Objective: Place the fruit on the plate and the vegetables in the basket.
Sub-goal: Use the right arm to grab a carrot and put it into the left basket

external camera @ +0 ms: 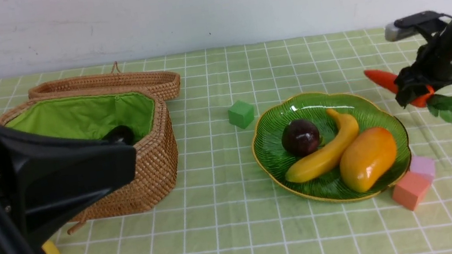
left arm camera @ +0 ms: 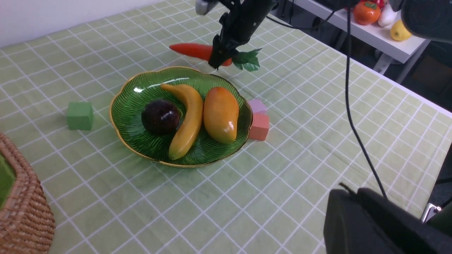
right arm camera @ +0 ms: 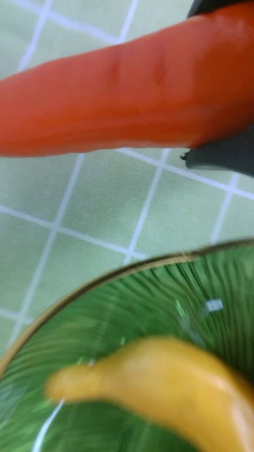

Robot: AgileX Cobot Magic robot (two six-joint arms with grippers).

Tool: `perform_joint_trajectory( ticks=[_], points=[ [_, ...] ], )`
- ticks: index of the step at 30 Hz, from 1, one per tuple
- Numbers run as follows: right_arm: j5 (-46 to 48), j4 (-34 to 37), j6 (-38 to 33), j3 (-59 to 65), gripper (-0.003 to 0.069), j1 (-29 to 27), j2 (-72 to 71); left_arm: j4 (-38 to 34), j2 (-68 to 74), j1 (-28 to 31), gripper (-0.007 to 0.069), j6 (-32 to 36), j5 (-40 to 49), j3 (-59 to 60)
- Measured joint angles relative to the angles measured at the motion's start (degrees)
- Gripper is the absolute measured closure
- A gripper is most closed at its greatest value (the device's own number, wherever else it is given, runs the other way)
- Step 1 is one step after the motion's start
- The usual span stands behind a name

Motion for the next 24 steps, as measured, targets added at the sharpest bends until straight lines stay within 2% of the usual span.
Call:
perform_joint_trajectory(
  ticks=[4, 9, 11, 13, 18, 24],
  points=[
    [4.66, 0.84, 4.02, 0.0, 0.0258, 1.34, -6.01, 0.44, -0.12, 0.0, 0.0605, 0.0, 0.0, 0.0],
    [6.67, 5.72, 4.29, 0.0, 0.0258, 8.41, -14.3, 6.6, -2.08, 0.0, 0.0605, -4.22, -0.18, 0.0],
    [5.51, 9.68, 1.6, 0.0, 0.0258, 15.08, -17.21, 14.66, -4.75, 0.0, 0.0605, -12.73, -0.6, 0.0],
    [3.83, 11.57, -0.03, 0.0, 0.0258, 18.72, -17.84, 19.5, -6.49, 0.0, 0.0605, -17.82, -0.6, 0.0],
    [-7.05, 16.57, -7.74, 0.0, 0.0258, 31.79, -16.83, 36.36, -11.12, 0.0, 0.0605, -35.3, 3.53, 0.0],
    [-26.37, 21.45, -19.73, 0.0, 0.0258, 44.34, -11.55, 48.05, -14.6, 0.0, 0.0605, -46.01, 8.59, 0.0]
  ],
)
